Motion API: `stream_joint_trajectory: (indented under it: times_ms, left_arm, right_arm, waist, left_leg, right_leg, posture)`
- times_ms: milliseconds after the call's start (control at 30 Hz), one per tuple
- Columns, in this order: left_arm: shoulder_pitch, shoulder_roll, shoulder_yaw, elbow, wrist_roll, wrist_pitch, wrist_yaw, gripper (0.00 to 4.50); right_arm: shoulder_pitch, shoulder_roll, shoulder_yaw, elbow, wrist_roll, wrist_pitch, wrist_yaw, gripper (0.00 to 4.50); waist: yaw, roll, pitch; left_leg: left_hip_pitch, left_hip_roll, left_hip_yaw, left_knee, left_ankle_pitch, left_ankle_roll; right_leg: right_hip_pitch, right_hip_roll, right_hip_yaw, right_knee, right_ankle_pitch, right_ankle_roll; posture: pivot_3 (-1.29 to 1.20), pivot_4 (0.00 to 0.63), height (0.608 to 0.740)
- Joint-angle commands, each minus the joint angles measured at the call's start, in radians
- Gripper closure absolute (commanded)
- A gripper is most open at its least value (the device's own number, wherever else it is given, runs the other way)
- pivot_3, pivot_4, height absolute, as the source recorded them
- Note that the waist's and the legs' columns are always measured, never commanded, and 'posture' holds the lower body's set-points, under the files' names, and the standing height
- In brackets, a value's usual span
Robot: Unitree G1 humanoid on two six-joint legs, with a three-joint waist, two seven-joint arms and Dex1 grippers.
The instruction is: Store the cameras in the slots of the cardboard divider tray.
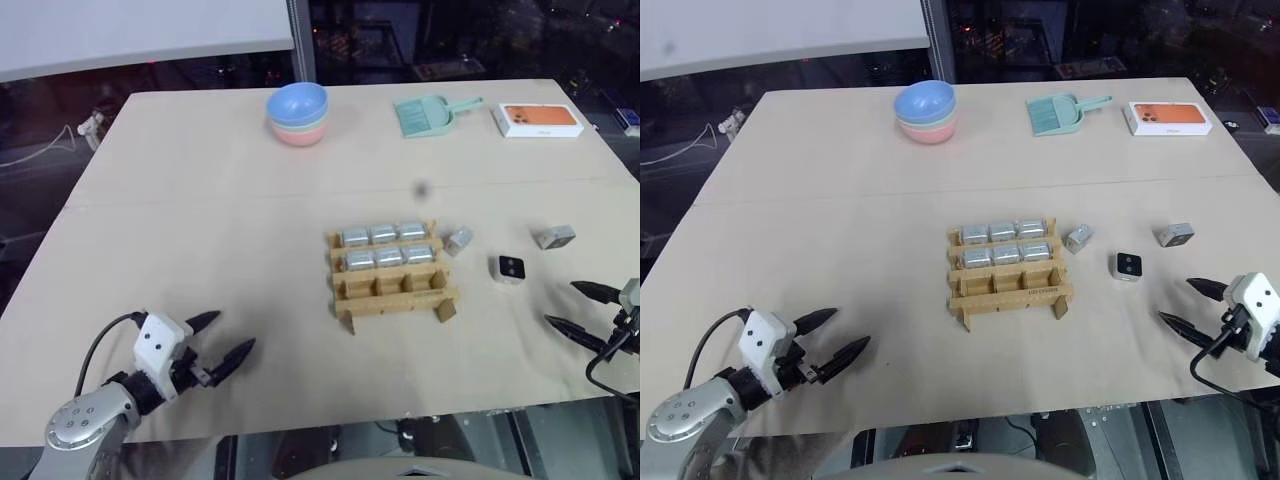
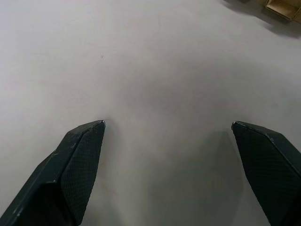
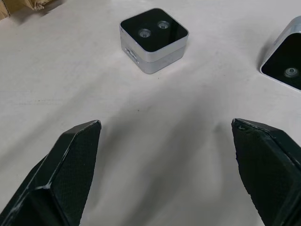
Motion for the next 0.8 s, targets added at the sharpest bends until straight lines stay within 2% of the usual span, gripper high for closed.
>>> stream_joint_trajectory:
  times_ms: [33,400,800]
  left_arm:
    - [0.017,-0.011,0.026,-0.020,-0.010,-0.015,0.002,0.00]
    - [0.017,-0.009,0.028,0.002,-0.003,-0.026,-0.024,0.00]
    - [0.007,-0.011,0.012,0.010,0.001,-0.046,-0.038,0.00]
  right_arm:
    - [-0.026,-0.021,-0.001,0.015,0.007,0.006,0.021,0.09]
    - [-0.061,-0.066,0.014,0.063,-0.013,0.018,0.065,0.09]
    - [-0.072,-0.061,0.020,0.067,-0.027,0.008,0.062,0.09]
  waist:
    - [0.000,0.000,0.000]
    - [-0.003,-0.002,0.000]
    - [-0.003,-0.002,0.000]
  left_leg:
    - [0.000,0.000,0.000,0.000,0.000,0.000]
    - [0.000,0.000,0.000,0.001,0.000,0.000]
    - [0.001,0.000,0.001,0.001,0.000,0.000]
  right_leg:
    - [0.000,0.000,0.000,0.000,0.000,0.000]
    - [0.000,0.000,0.000,0.001,0.000,0.000]
    - [0.000,0.000,0.001,0.001,0.000,0.000]
  posture:
    - [0.00,0.150,0.740]
    - [0.00,0.150,0.740]
    - [0.00,0.150,0.740]
